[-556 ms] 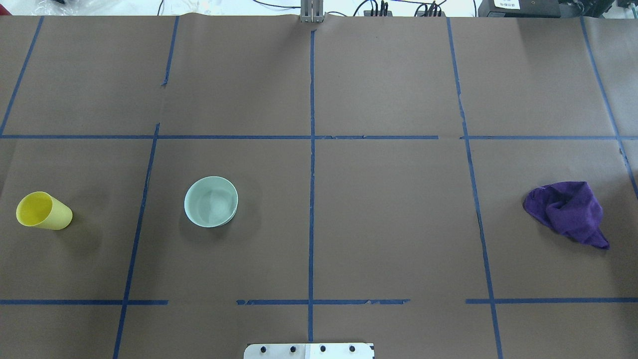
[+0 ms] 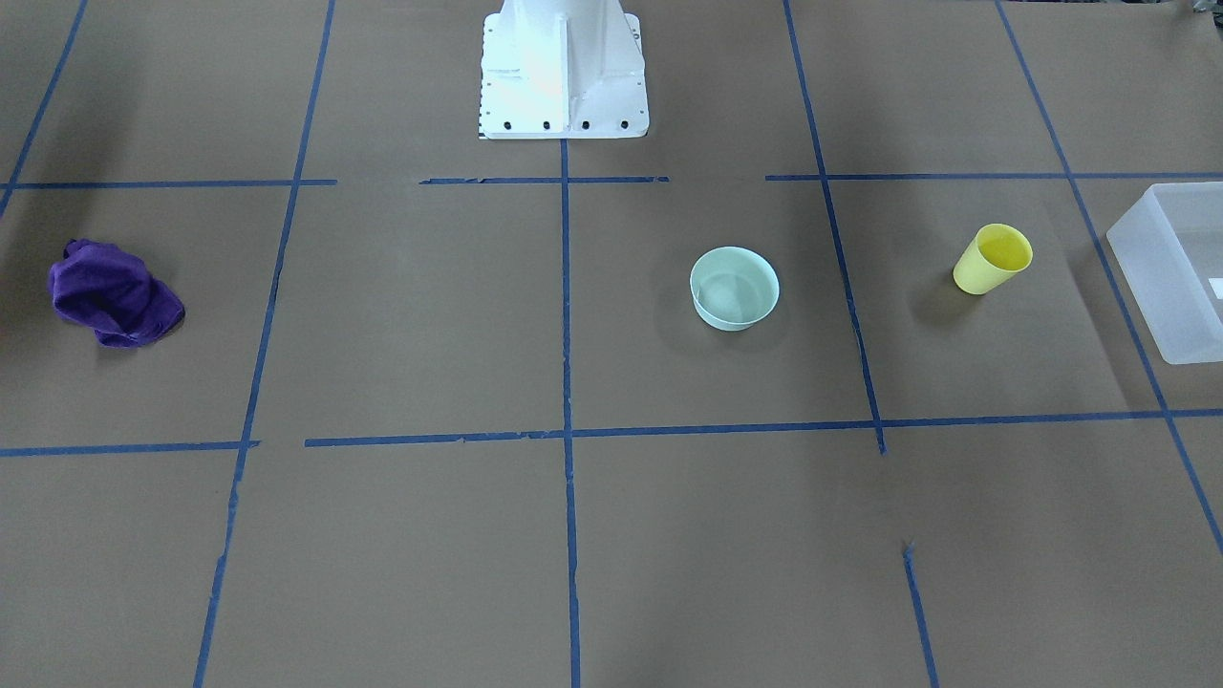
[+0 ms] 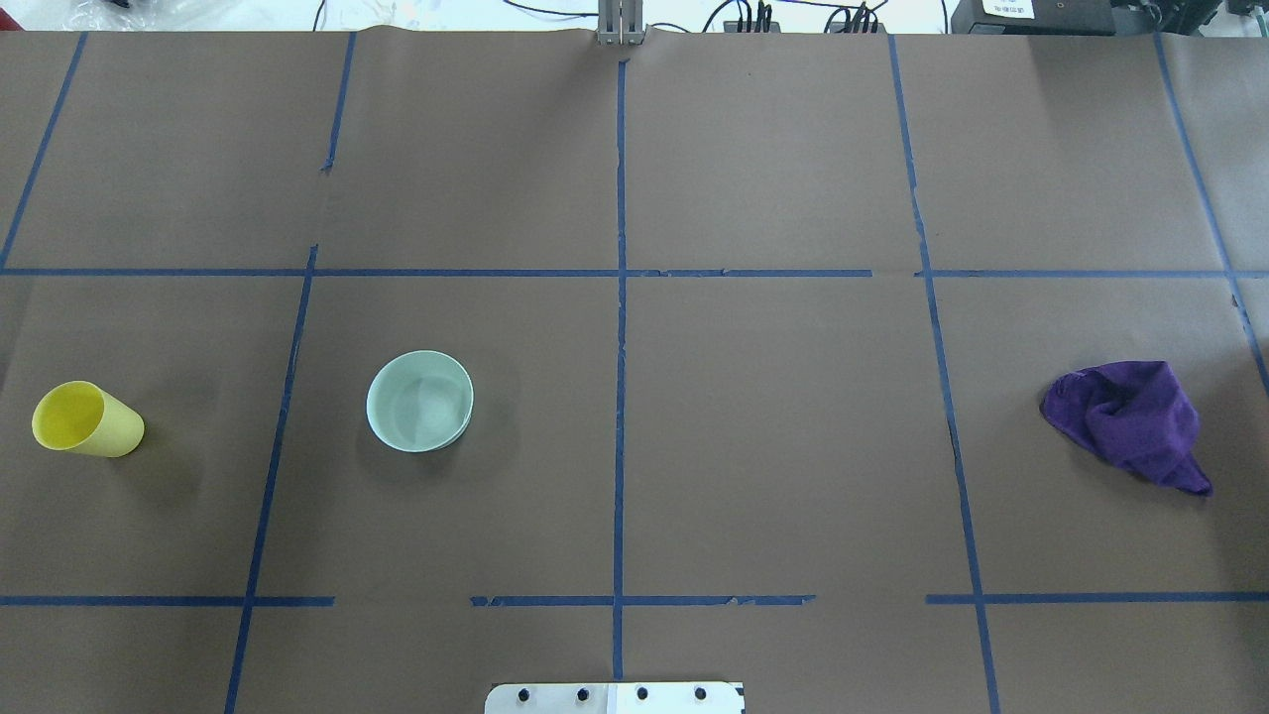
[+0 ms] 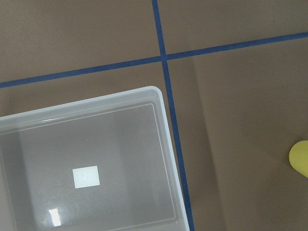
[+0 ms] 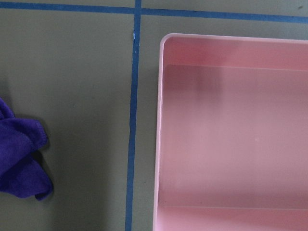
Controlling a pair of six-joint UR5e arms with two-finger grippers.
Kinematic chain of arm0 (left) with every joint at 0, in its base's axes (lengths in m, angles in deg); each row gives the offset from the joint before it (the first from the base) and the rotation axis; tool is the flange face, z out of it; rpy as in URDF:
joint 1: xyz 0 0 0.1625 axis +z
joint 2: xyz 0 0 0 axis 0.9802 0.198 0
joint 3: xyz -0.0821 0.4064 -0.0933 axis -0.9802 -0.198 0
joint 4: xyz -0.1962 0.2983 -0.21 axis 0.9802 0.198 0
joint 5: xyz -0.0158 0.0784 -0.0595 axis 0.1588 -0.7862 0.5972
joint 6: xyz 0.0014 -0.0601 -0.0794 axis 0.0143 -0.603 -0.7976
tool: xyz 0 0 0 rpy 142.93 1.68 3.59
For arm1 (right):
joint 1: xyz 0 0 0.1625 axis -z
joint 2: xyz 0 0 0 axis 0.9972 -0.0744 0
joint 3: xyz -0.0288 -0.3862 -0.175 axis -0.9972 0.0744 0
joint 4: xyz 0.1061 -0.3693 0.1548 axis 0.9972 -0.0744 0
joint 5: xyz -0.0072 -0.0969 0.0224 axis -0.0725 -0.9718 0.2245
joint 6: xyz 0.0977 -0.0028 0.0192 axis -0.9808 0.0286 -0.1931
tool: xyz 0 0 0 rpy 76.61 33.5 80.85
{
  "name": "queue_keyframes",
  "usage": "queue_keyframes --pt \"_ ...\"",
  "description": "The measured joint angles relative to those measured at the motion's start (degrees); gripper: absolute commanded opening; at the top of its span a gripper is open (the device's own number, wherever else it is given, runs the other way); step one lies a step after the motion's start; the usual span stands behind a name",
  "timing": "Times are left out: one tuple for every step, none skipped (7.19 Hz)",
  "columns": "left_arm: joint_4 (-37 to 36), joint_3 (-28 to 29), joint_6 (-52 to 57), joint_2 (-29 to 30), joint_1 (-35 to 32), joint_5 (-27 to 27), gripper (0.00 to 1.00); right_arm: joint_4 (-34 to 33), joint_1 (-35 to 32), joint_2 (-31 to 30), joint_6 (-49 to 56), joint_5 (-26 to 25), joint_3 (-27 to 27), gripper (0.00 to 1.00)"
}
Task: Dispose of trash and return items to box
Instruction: 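Move the left gripper toward the yellow paper cup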
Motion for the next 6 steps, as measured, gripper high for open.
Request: queue_keyframes --pt "0.9 -0.4 0.1 0.2 0.4 -0.1 1.0 0.4 0.0 0.2 -0.2 0.4 -0.1 1.0" --pt "1.5 -0.7 0.1 0.3 1.0 -0.1 1.0 1.1 0.0 0.5 -0.4 1.0 -0.2 1.0" --pt "2.9 -0.7 0.1 1.2 1.3 0.0 1.0 1.8 0.1 0.8 -0.6 3.2 -0.2 1.0" --pt "6.9 -0.2 0.0 3.0 1.5 0.3 1.0 3.6 0.1 1.1 -1.0 7.0 0.0 1.0" --pt "14.3 0.6 -0.2 4.3 1.5 0.7 1.0 7.2 0.1 1.2 -1.9 9.4 0.2 1.0" --pt "23.0 2.1 -1.2 4.7 1.5 2.0 1.0 11.5 0.1 1.4 -3.3 9.5 0.3 1.0"
